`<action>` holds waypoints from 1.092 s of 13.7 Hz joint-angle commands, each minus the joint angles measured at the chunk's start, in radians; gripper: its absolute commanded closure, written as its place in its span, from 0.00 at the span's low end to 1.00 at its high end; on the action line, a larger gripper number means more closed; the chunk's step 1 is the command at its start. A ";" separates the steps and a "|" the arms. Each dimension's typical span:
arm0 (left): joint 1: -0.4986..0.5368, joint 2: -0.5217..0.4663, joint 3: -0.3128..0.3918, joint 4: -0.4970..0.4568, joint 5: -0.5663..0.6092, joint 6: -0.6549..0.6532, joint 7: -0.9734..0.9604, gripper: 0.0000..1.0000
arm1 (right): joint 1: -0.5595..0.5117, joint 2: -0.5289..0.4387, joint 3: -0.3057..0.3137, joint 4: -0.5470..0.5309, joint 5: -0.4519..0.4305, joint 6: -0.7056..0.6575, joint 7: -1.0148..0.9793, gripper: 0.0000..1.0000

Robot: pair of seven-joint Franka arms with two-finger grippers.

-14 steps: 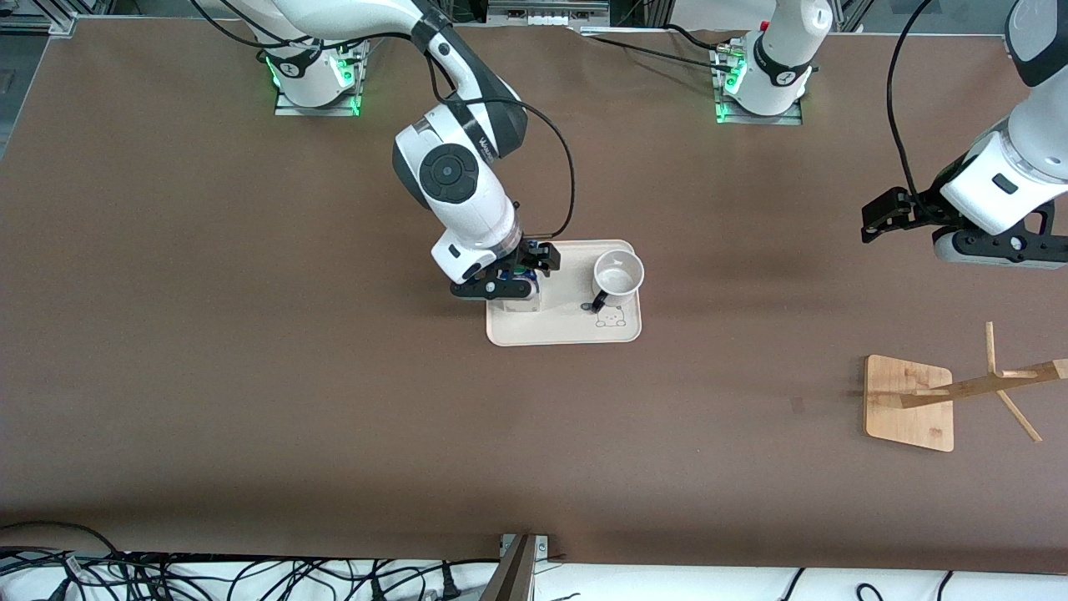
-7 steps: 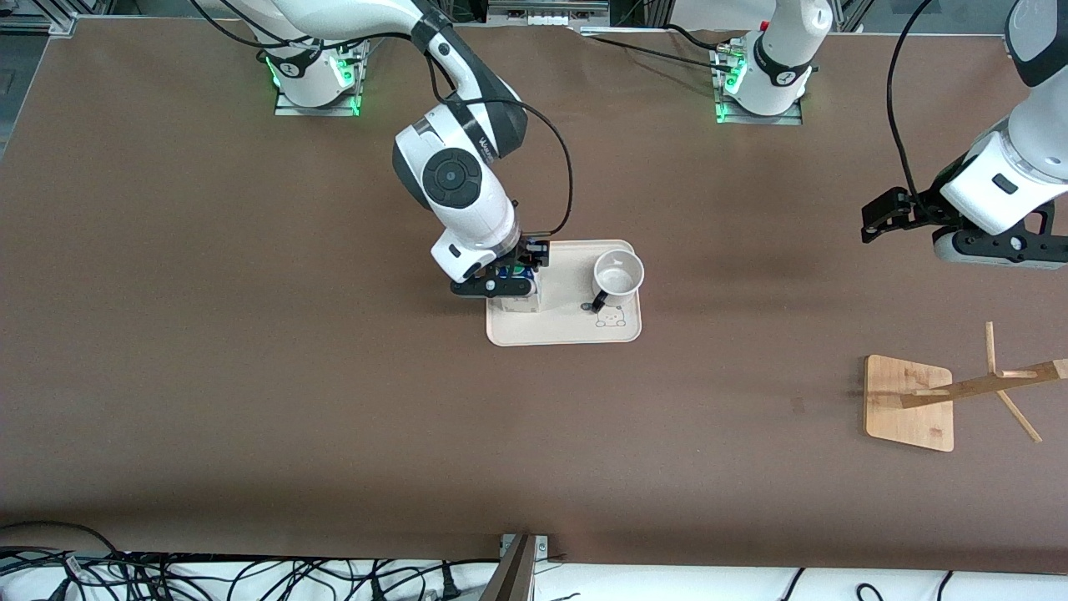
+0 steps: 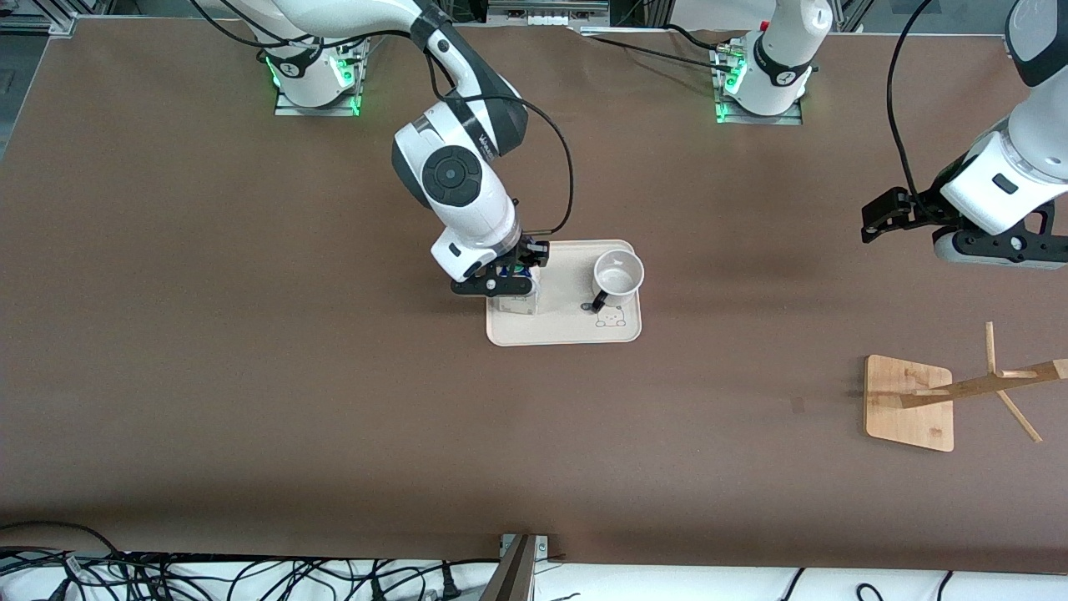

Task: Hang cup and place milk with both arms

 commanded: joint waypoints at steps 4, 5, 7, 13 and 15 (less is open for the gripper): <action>-0.002 0.044 -0.013 0.030 -0.023 -0.007 0.004 0.00 | -0.013 -0.098 -0.040 0.006 -0.002 -0.133 -0.004 0.68; -0.002 0.047 -0.013 0.032 -0.024 -0.007 0.004 0.00 | -0.016 -0.103 -0.077 0.008 0.000 -0.176 -0.013 0.68; -0.010 0.061 -0.013 0.055 -0.024 -0.010 0.015 0.00 | -0.019 -0.127 -0.136 0.112 -0.003 -0.283 -0.033 0.65; -0.015 0.082 -0.122 0.055 -0.038 -0.047 -0.046 0.00 | -0.143 -0.135 -0.217 0.197 -0.002 -0.496 -0.325 0.63; -0.015 0.107 -0.174 0.050 -0.102 -0.045 -0.155 0.00 | -0.169 -0.141 -0.258 0.195 -0.003 -0.525 -0.411 0.63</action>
